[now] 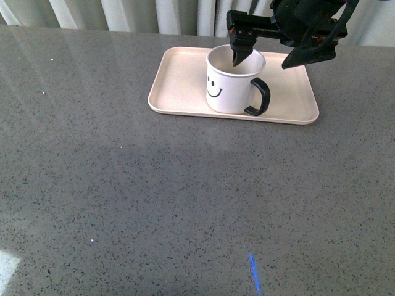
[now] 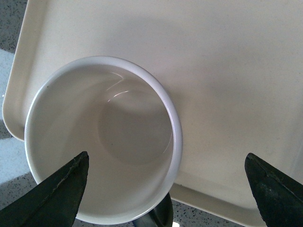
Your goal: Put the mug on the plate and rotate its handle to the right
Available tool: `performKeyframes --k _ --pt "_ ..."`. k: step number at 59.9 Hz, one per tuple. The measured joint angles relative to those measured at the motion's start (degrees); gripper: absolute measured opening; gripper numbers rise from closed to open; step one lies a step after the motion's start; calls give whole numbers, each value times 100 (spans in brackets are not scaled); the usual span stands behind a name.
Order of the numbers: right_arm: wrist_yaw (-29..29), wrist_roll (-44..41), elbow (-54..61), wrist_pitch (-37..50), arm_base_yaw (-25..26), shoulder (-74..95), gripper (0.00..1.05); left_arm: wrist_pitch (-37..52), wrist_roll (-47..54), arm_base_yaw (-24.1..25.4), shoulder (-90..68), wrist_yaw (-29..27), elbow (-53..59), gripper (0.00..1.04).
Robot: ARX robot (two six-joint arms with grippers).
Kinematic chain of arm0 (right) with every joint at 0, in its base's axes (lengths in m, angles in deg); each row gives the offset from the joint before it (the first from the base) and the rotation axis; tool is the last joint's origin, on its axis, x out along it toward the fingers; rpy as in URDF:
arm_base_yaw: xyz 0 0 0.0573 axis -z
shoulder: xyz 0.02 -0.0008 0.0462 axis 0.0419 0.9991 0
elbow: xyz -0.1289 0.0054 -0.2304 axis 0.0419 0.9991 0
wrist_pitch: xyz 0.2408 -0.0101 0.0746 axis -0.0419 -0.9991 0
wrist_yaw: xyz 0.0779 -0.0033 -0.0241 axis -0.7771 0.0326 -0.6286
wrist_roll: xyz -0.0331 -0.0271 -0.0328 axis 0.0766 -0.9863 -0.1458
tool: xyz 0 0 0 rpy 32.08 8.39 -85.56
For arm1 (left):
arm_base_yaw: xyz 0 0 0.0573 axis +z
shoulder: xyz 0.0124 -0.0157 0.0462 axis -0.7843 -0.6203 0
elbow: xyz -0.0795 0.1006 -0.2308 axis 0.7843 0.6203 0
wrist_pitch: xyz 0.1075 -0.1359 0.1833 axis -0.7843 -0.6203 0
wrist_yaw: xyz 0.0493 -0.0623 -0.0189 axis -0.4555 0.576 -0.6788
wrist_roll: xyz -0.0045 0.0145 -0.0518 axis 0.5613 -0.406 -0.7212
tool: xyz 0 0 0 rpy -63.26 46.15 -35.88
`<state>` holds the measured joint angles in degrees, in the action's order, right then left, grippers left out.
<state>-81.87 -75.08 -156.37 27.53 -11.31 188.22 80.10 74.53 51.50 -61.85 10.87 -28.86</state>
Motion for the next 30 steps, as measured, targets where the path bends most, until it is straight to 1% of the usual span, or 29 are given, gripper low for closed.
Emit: performKeyframes --k 6,11,20,21,25,30 --pt "17 11 -33 -28 0 26 90 0 0 0 0 0 0 96" --pt "39 22 -48 -50 -4 35 85 0 0 0 0 0 0 96" --pt "59 26 -55 -83 -22 35 83 0 0 0 0 0 0 96" --pt "59 35 -61 -96 -22 37 81 0 0 0 0 0 0 96" --pt "83 39 -85 -136 -35 52 69 0 0 0 0 0 0 96" --pt "103 42 -142 -177 -46 85 59 0 0 0 0 0 0 96"
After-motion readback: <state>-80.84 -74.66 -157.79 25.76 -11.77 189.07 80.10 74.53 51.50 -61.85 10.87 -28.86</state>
